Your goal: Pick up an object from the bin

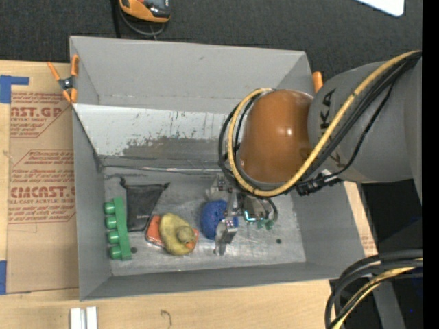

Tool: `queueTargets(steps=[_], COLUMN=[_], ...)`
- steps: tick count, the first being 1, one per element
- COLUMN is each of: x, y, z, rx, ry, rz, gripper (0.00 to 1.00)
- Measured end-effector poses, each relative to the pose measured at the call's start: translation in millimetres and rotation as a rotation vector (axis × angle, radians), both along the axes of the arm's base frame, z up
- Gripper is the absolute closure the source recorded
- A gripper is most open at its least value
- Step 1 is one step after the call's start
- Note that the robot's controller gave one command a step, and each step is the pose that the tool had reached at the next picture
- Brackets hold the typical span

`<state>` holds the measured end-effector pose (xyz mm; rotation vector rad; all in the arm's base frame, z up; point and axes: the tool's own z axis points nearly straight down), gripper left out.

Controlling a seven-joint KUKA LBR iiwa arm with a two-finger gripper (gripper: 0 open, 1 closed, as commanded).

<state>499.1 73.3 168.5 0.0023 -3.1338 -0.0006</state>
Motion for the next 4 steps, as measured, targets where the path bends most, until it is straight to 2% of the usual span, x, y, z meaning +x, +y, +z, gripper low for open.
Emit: queueTargets(steps=[1,2,3,4], x=[1.9,10.0,31.6,32.6], y=[0,-16,-38,-41], z=[4,-59,-95,-98], rx=[0.001,0.000,0.001,0.004], ry=[-0.008,-0.014,-0.008,-0.016], rz=[-0.001,0.035,-0.058,-0.093], gripper=[0.00,0.00,0.00,0.00])
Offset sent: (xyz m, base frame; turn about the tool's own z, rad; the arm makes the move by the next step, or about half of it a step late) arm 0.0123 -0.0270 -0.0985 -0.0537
